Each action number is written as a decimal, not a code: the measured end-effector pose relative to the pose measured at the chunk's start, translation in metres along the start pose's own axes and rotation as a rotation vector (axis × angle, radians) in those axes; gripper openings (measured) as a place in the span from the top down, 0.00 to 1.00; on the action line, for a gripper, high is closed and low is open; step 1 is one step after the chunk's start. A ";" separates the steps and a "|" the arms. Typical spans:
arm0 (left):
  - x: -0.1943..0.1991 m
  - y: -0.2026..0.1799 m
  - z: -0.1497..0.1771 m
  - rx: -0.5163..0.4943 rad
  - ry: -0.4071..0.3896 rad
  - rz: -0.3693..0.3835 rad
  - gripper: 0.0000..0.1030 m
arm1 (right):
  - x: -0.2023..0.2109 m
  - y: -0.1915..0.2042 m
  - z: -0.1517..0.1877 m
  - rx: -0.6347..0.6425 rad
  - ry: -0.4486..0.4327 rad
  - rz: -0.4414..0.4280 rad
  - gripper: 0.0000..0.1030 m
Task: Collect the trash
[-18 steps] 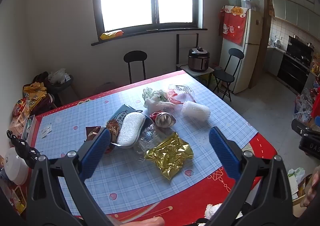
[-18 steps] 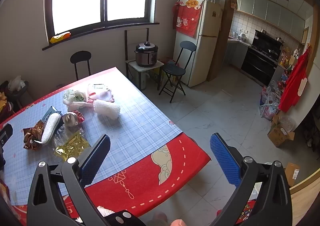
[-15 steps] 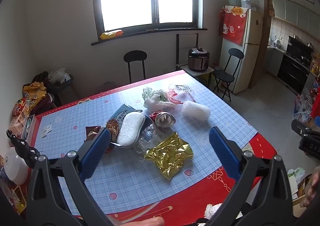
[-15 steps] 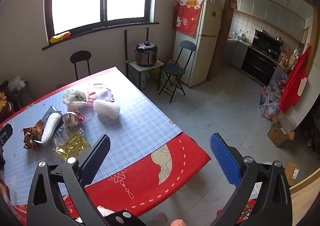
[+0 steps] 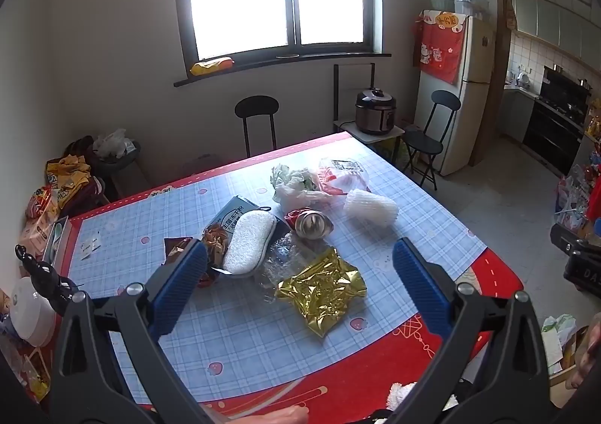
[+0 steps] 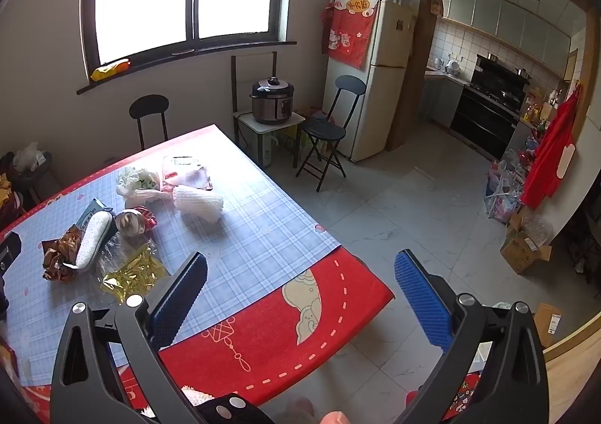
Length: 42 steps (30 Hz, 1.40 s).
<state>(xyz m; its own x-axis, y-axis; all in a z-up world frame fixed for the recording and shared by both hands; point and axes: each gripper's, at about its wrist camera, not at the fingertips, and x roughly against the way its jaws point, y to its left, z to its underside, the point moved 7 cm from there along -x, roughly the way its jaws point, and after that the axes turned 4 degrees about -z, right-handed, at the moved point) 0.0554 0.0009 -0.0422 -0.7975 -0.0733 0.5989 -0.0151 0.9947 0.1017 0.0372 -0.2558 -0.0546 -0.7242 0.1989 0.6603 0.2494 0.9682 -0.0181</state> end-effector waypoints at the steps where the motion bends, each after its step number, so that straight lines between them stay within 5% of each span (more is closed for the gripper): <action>1: 0.000 0.000 0.000 0.001 0.001 -0.002 0.05 | 0.000 0.000 0.000 0.000 0.000 0.000 0.05; 42: 0.006 0.000 -0.011 -0.021 -0.020 -0.014 0.05 | 0.001 -0.012 -0.003 -0.003 -0.006 0.003 0.05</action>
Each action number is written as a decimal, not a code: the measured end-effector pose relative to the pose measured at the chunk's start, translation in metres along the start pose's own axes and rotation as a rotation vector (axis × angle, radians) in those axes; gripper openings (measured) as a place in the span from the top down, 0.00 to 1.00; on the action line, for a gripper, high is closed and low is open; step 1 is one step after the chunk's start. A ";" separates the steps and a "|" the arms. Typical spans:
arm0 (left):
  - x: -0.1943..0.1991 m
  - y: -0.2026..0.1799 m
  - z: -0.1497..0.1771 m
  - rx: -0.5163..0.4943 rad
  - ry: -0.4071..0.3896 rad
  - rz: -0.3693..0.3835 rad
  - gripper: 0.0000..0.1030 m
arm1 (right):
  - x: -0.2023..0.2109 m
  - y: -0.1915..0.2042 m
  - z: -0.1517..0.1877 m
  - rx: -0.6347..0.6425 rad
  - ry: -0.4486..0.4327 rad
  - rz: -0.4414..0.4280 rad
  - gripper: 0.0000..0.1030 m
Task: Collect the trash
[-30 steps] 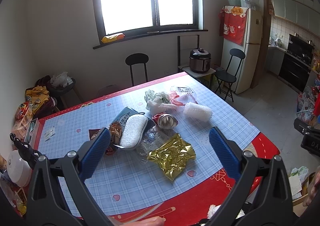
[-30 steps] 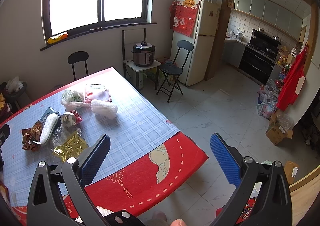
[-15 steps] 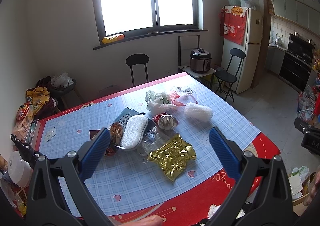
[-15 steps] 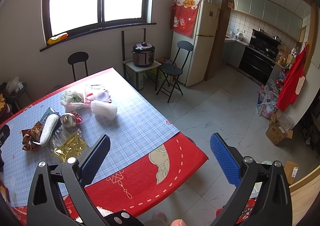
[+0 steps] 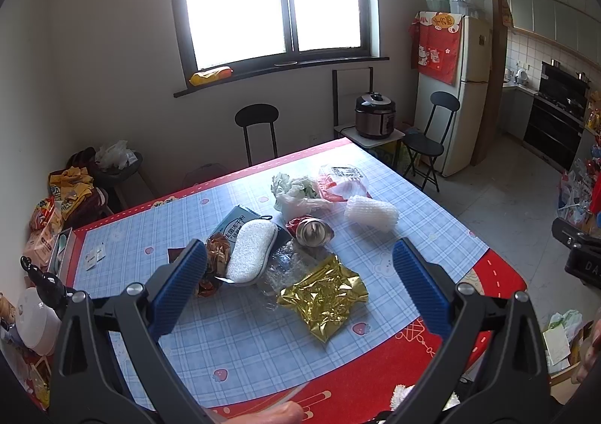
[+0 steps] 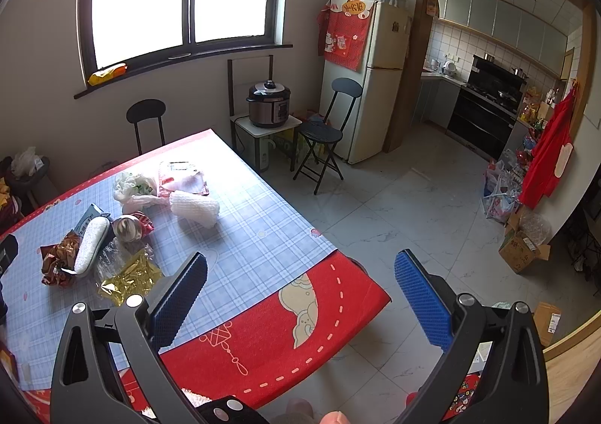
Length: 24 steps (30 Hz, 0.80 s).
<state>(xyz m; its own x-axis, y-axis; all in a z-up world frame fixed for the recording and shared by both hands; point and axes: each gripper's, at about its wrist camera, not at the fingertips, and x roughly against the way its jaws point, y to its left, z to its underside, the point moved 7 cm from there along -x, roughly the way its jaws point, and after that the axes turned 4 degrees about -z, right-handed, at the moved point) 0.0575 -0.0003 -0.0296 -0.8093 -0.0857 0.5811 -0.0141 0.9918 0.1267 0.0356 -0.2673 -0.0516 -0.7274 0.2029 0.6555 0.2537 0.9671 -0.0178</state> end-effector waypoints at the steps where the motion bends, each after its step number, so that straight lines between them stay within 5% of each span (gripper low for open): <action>1: 0.000 0.000 0.000 0.000 0.000 0.000 0.05 | -0.001 -0.001 0.000 0.000 0.001 0.000 0.05; 24: -0.001 0.000 0.000 -0.003 0.003 -0.003 0.05 | -0.002 0.004 -0.009 0.001 0.005 -0.001 0.05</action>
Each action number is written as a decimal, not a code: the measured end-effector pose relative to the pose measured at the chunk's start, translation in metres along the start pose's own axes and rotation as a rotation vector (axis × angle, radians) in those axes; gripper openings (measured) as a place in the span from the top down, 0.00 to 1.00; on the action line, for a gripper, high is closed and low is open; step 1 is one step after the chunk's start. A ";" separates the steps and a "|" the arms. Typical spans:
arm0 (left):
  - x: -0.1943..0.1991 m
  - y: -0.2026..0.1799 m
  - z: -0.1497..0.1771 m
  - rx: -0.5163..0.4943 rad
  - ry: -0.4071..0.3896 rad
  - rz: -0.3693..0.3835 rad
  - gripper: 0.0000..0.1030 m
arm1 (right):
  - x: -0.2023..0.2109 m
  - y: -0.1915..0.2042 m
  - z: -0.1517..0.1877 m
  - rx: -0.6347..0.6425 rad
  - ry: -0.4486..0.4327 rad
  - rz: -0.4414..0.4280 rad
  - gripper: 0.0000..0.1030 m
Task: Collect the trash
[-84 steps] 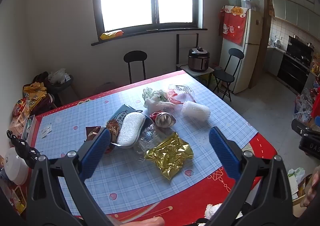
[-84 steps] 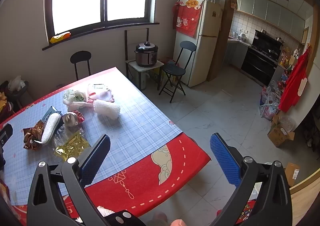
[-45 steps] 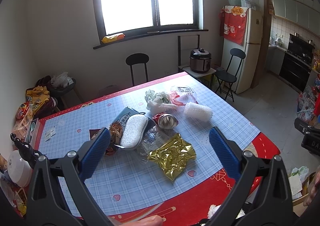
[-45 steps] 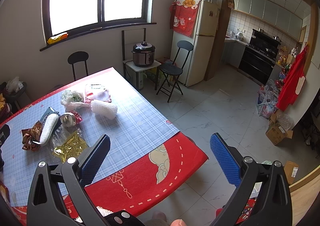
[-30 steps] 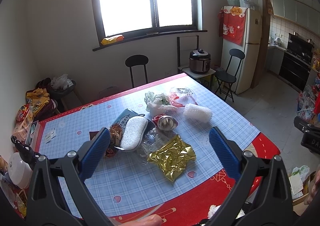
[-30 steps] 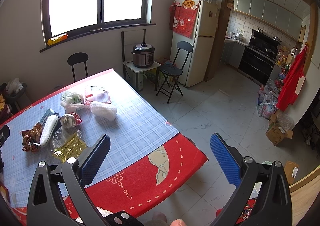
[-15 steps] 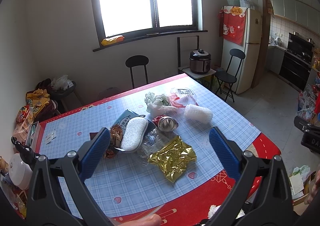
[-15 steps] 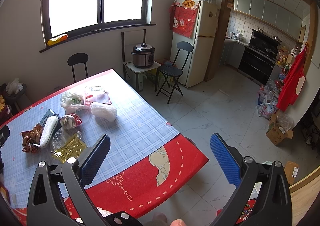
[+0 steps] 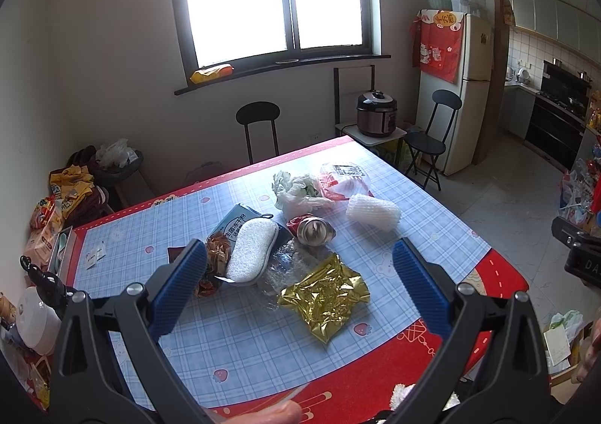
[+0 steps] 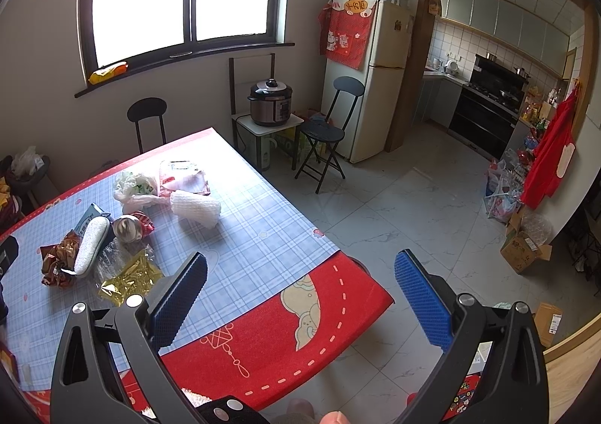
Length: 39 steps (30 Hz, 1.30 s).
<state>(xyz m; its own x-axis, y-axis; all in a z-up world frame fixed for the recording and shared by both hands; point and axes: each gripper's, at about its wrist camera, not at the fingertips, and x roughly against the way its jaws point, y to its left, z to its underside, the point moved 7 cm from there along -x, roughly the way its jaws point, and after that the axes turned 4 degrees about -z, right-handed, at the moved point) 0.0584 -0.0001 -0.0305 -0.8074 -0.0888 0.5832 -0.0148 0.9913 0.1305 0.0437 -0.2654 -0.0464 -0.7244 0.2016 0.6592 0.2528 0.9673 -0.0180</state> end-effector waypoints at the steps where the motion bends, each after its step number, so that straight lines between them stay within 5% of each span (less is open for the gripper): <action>1: -0.002 0.000 0.000 -0.001 0.002 0.000 0.05 | -0.002 0.001 -0.001 0.000 0.002 -0.001 0.05; 11: -0.017 0.004 0.002 0.033 0.043 0.055 0.05 | -0.015 0.005 0.004 0.000 0.032 -0.015 0.05; 16: -0.035 0.009 0.002 0.123 0.088 0.134 0.05 | -0.034 0.000 -0.001 -0.026 0.065 -0.101 0.05; 23: -0.066 0.029 0.004 0.236 0.138 0.055 0.05 | -0.090 0.009 -0.014 -0.005 0.097 -0.324 0.05; 32: -0.091 0.036 0.013 0.323 0.174 -0.163 0.05 | -0.171 0.015 -0.029 0.192 0.154 -0.437 0.05; 39: -0.112 0.032 0.051 0.385 0.280 -0.301 0.05 | -0.224 0.028 -0.026 0.292 0.253 -0.544 0.05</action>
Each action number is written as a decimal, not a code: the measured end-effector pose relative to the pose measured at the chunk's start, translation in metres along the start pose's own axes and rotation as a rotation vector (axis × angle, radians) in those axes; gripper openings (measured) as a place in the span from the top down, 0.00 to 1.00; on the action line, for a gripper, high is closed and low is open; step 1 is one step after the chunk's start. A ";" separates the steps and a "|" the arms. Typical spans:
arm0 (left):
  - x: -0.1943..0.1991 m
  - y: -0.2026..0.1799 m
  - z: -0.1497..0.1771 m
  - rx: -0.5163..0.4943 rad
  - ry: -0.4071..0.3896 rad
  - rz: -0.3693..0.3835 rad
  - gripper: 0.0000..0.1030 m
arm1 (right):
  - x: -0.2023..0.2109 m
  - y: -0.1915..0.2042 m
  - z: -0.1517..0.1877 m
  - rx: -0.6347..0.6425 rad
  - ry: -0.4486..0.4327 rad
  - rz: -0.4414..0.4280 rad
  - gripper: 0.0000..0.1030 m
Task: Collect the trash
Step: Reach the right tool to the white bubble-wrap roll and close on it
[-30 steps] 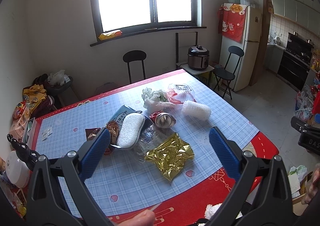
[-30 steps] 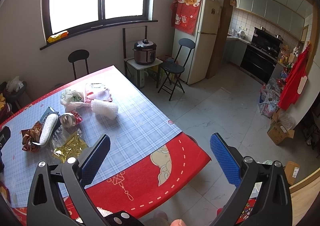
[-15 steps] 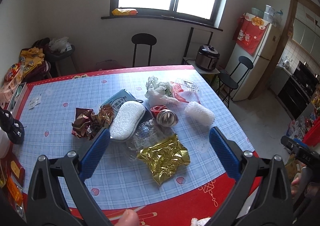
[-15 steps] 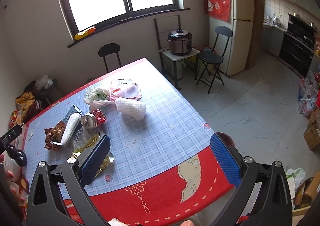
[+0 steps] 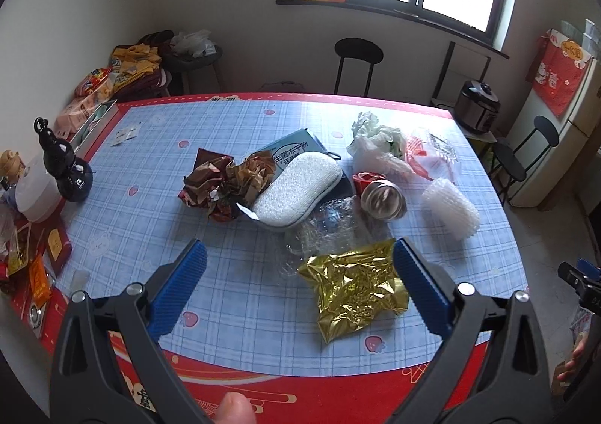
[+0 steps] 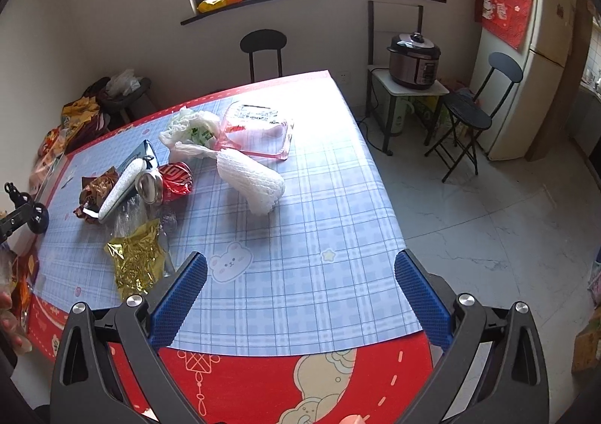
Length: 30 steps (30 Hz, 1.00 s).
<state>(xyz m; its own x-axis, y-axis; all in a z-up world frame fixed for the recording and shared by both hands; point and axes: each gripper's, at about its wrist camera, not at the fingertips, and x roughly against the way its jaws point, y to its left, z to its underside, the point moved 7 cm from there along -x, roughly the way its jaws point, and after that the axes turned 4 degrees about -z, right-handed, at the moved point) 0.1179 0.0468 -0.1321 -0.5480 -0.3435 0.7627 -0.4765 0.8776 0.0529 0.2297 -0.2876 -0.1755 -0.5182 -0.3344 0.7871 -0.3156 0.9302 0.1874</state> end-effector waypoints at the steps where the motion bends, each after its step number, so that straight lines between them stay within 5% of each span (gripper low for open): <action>1: -0.002 0.002 0.005 -0.001 0.006 -0.027 0.05 | -0.008 0.000 0.000 0.005 0.026 -0.021 0.05; 10: -0.028 0.016 0.032 -0.034 0.070 -0.104 0.05 | -0.063 0.023 -0.013 0.153 0.062 -0.131 0.05; 16: -0.056 0.012 0.042 -0.033 0.088 0.009 0.05 | -0.095 0.054 -0.025 0.236 0.077 -0.199 0.12; 19: -0.084 0.009 0.060 0.021 0.169 0.078 0.09 | -0.111 0.072 -0.031 0.327 0.100 -0.198 0.20; 22: -0.107 -0.004 0.075 -0.013 0.229 0.127 0.29 | -0.129 0.083 -0.037 0.420 0.120 -0.186 0.27; 30: -0.131 -0.011 0.076 -0.016 0.266 0.197 0.30 | -0.194 0.081 -0.068 0.427 0.163 -0.140 0.34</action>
<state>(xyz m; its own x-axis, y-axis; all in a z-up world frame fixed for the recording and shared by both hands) 0.1423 0.0566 -0.2817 -0.4289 -0.0687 0.9008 -0.3667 0.9245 -0.1041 0.3591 -0.1370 -0.2733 -0.3268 -0.3928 0.8596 -0.6900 0.7207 0.0670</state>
